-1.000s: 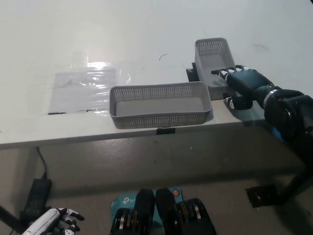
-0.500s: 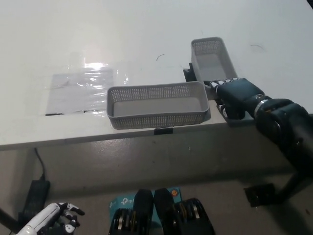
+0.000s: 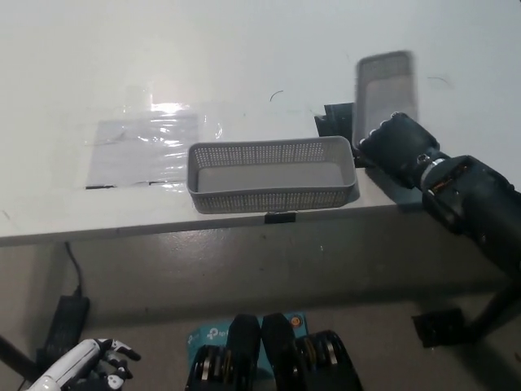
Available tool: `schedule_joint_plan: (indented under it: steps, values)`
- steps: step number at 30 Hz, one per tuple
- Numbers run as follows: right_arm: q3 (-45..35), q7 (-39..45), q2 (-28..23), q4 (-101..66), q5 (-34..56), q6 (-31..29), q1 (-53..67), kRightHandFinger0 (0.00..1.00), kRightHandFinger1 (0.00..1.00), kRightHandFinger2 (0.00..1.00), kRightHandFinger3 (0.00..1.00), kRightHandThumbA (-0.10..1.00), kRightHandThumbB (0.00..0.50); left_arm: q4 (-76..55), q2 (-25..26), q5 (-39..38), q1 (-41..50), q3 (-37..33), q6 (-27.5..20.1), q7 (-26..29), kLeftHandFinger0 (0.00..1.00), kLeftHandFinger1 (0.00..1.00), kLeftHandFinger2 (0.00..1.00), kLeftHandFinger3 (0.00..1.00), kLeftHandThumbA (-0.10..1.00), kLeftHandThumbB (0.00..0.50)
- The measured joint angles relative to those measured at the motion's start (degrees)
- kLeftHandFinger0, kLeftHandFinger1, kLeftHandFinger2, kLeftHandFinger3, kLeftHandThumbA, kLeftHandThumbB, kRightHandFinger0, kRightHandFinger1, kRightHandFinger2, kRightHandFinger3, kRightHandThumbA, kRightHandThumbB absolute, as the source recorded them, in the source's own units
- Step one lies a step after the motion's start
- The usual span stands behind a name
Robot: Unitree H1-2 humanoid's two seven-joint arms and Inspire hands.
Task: The robot uses its right hand to pick up the grey box kept on the middle on the desk and place it on top of another box next to it in a right angle
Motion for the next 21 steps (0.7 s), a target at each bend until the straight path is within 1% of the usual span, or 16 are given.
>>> schedule_joint_plan:
  steps: [2,3,5,7,9,10,11,12,13,14,15,16,17,18,19,21]
  values:
    - [-0.8,-2.9,0.2,1.6,0.0,-1.2,0.0,0.0,0.13,0.37,0.05,-0.1,0.0,0.0,0.0,0.1,0.0,0.0,0.1,-0.1,0.42,0.44,0.57,0.68,0.26,0.324]
    - [-1.3,-4.2,0.2,2.4,0.1,-1.9,0.1,0.0,0.12,0.36,0.01,-0.1,0.03,0.0,0.0,0.1,0.0,0.0,0.1,-0.1,0.41,0.43,0.57,0.67,0.26,0.333]
    - [-2.4,-7.2,0.3,3.9,0.4,-3.6,0.3,0.0,0.06,0.34,0.0,-0.1,0.032,0.0,0.0,0.2,0.0,0.0,0.1,-0.1,0.4,0.42,0.55,0.66,0.27,0.338]
    - [-3.8,-9.7,0.5,5.2,0.9,-5.0,0.6,0.0,0.08,0.4,0.03,-0.1,0.044,0.0,0.0,0.2,0.0,0.0,0.1,-0.1,0.38,0.41,0.55,0.66,0.26,0.331]
    - [-5.7,-11.9,0.9,6.3,1.6,-6.7,1.1,0.0,0.14,0.5,0.27,-0.1,0.023,0.0,0.0,0.2,0.0,0.0,0.1,-0.1,0.35,0.38,0.52,0.67,0.25,0.317]
    - [-6.9,-13.0,1.3,6.7,2.3,-7.7,1.6,0.0,0.15,0.51,0.37,-0.1,0.009,0.0,0.0,0.2,0.0,0.0,0.1,-0.1,0.36,0.39,0.53,0.67,0.27,0.321]
    - [-8.2,-13.6,1.6,6.9,2.9,-8.5,2.2,0.0,0.15,0.51,0.38,-0.1,0.004,0.0,0.0,0.3,0.0,0.0,0.2,-0.2,0.36,0.4,0.53,0.67,0.27,0.321]
    - [-9.2,-14.3,1.9,7.0,3.5,-9.2,2.7,0.0,0.12,0.47,0.39,-0.1,0.0,0.0,0.0,0.3,0.0,0.0,0.2,-0.2,0.37,0.4,0.54,0.68,0.27,0.322]
    - [-10.3,-15.0,2.3,7.0,4.1,-10.0,3.3,0.0,0.09,0.44,0.38,-0.1,0.0,0.0,0.0,0.4,0.1,0.0,0.2,-0.2,0.33,0.38,0.53,0.68,0.26,0.321]
    - [-11.1,-15.4,2.6,7.0,4.6,-10.6,3.7,0.0,0.05,0.39,0.28,-0.1,0.016,-0.1,0.0,0.4,0.1,0.0,0.5,-0.2,0.34,0.39,0.53,0.68,0.26,0.319]
    - [-12.1,-15.9,2.9,6.9,5.1,-11.2,4.2,0.0,0.01,0.34,0.19,-0.1,0.074,-0.3,0.0,0.5,0.1,0.0,0.7,-0.2,0.35,0.39,0.53,0.68,0.26,0.316]
    - [-13.0,-16.4,3.2,6.8,5.7,-11.9,4.7,0.0,0.0,0.3,0.11,-0.1,0.114,-0.5,0.0,0.6,0.2,0.0,0.9,-0.2,0.37,0.41,0.54,0.68,0.26,0.313]
    - [-13.5,-16.6,3.4,6.8,6.0,-12.3,5.0,0.0,0.01,0.33,0.05,-0.1,0.122,-0.6,0.0,0.7,0.2,0.0,1.0,-0.3,0.39,0.43,0.56,0.67,0.26,0.316]
    - [-14.8,-16.9,3.9,6.4,6.8,-13.0,5.8,0.0,0.03,0.33,0.01,-0.1,0.145,-0.9,0.0,0.8,0.2,-0.1,1.2,-0.4,0.41,0.44,0.58,0.67,0.26,0.321]
    - [-15.4,-17.0,4.1,6.2,7.3,-13.4,6.1,0.0,0.05,0.3,0.05,-0.1,0.199,-0.9,0.0,0.9,0.3,-0.1,1.3,-0.5,0.44,0.47,0.61,0.69,0.26,0.326]
    - [-16.7,-17.1,4.5,5.5,8.2,-14.4,6.9,0.0,0.02,0.23,0.03,-0.1,0.202,-1.3,0.0,1.1,0.3,-0.1,1.6,-0.7,0.46,0.48,0.62,0.7,0.27,0.325]
